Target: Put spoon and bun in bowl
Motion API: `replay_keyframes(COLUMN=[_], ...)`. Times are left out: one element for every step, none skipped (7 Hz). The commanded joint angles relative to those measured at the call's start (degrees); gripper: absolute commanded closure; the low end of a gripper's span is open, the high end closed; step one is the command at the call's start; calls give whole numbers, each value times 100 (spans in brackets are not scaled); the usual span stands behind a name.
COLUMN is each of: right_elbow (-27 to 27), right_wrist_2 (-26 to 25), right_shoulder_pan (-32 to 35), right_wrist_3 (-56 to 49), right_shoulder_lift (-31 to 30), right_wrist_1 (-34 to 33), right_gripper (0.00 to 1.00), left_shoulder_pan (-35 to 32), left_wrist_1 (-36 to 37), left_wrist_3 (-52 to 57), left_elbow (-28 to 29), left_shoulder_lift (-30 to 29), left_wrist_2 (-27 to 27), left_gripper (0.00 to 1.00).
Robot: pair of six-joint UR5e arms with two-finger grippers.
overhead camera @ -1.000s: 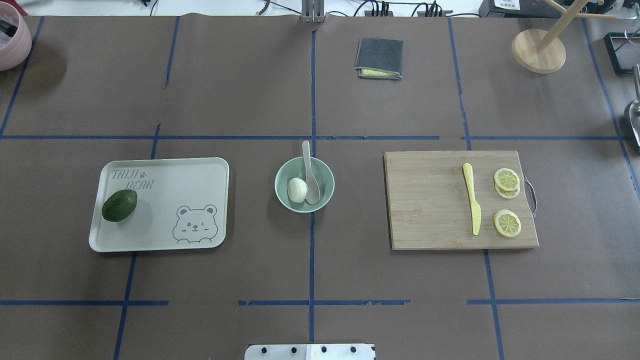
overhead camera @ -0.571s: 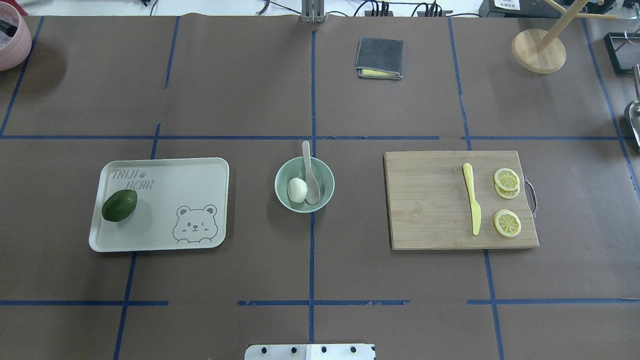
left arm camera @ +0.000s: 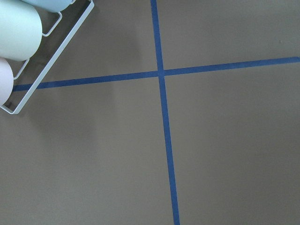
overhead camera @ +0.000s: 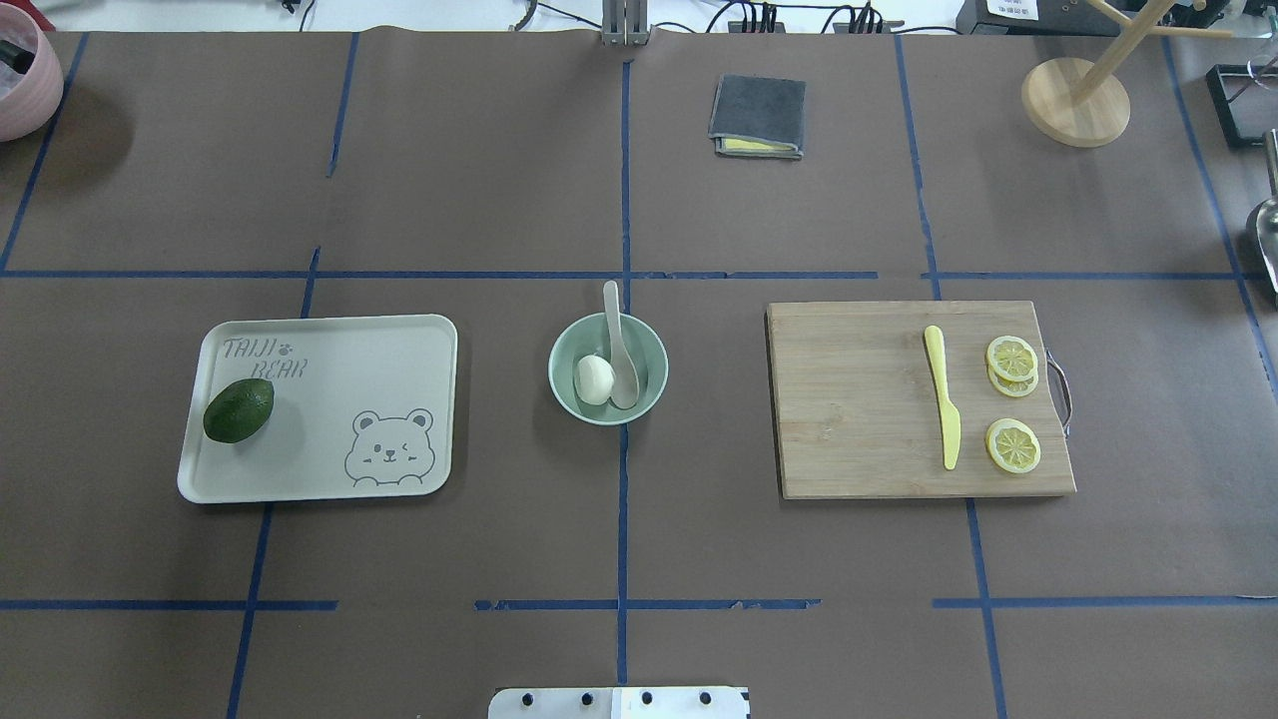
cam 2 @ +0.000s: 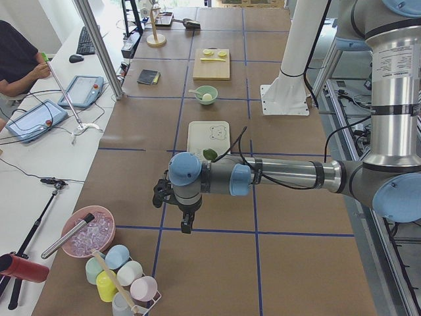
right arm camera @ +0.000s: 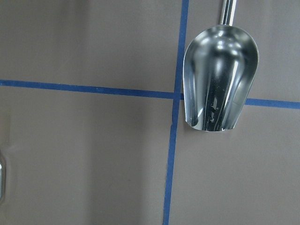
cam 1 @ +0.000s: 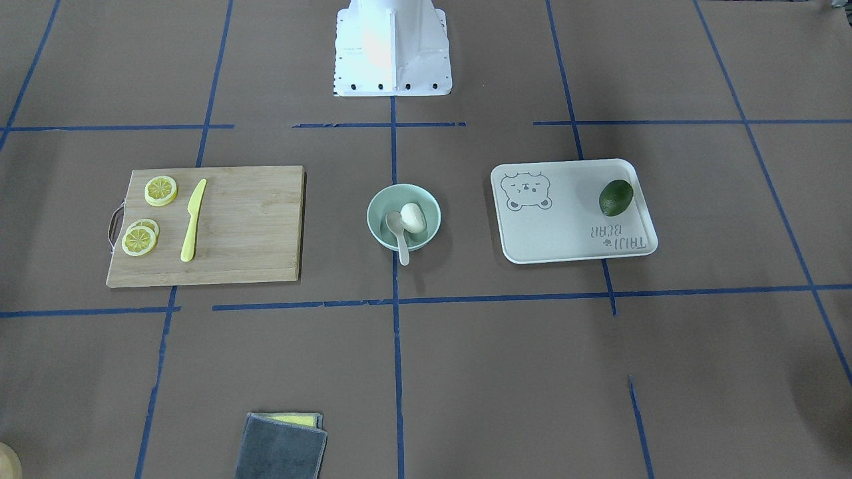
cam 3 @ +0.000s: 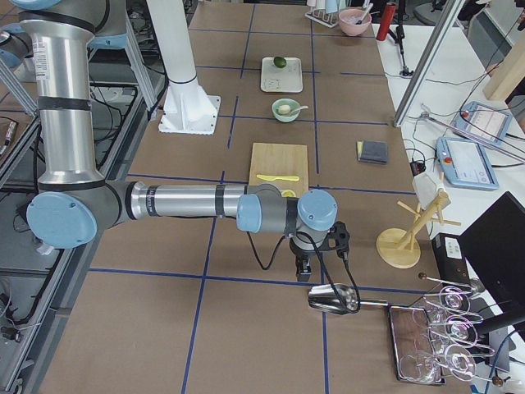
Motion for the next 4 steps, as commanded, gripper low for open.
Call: replay_keyframes(right_elbow=[15,15,15,24], right_wrist_2=[0,0,0,0], right_shoulder_pan=[0,0,0,0], right_wrist_3=[6,-2,-2,6], right_shoulder_lift=[7,7,7,7], right_wrist_1=[7,7,7,7], right_gripper=[0,0,0,0], left_shoulder_pan=[0,-9,0,0], left_wrist_1=[-9,-9,-9,-9], left_wrist_3=[3,-6,-6,-6], left_elbow=[-5,-5,-5,-5], left_shoulder_lift=[8,-1,-18,-19], left_wrist_2=[0,0,0,0], left_gripper=[0,0,0,0])
